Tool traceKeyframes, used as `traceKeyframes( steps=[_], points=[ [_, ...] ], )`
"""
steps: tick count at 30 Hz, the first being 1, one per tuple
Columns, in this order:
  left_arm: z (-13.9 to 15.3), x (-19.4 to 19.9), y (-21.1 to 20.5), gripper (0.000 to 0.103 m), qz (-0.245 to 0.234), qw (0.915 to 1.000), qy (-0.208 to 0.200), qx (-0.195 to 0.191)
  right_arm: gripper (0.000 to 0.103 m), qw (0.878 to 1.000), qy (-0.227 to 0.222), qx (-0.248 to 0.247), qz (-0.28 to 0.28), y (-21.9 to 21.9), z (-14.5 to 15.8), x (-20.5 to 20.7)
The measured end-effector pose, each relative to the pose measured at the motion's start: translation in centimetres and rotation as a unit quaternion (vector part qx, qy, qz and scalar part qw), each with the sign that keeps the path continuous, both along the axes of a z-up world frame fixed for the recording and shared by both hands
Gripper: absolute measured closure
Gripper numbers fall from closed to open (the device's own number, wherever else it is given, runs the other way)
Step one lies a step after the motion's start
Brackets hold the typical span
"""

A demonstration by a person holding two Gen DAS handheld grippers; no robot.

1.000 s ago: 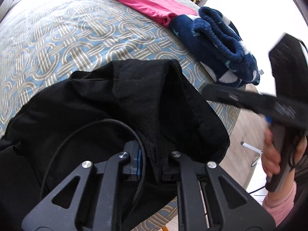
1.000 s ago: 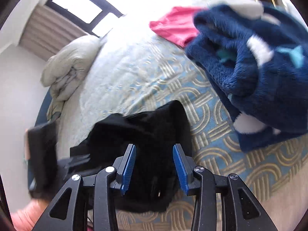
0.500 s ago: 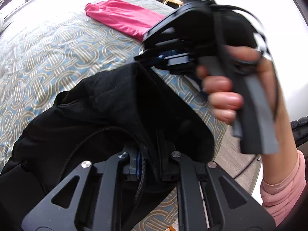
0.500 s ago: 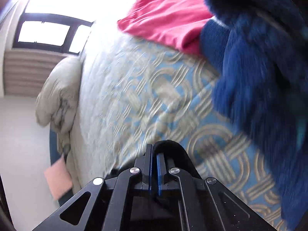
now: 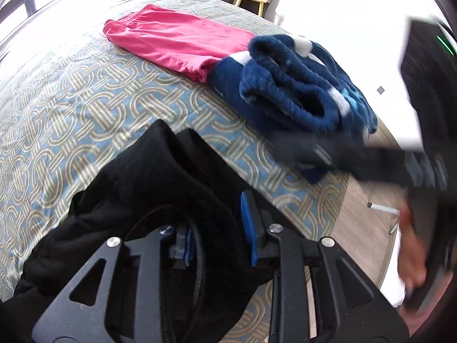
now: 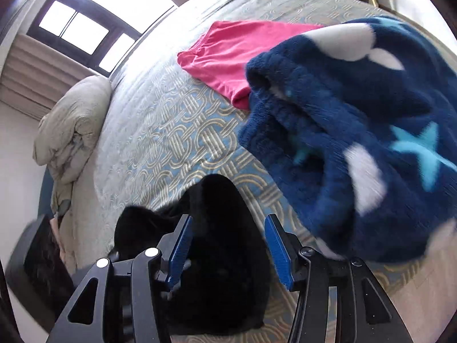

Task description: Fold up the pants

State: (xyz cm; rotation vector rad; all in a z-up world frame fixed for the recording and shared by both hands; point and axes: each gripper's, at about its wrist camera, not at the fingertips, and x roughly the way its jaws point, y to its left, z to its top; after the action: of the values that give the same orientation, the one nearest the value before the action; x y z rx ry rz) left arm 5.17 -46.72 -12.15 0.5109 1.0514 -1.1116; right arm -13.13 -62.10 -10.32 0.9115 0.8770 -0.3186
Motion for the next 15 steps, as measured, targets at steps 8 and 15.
traceKeyframes(
  steps=[8, 15],
  points=[
    [0.7, 0.9, -0.6, 0.04, 0.004, 0.9953, 0.097, 0.002, 0.046, 0.998, -0.001, -0.06, -0.02, 5.3, -0.8, -7.5],
    [1.4, 0.5, -1.2, 0.037, -0.015, 0.99, 0.138, 0.026, 0.037, 0.997, -0.044, 0.06, -0.004, 9.4, -7.4, -6.2]
  ],
)
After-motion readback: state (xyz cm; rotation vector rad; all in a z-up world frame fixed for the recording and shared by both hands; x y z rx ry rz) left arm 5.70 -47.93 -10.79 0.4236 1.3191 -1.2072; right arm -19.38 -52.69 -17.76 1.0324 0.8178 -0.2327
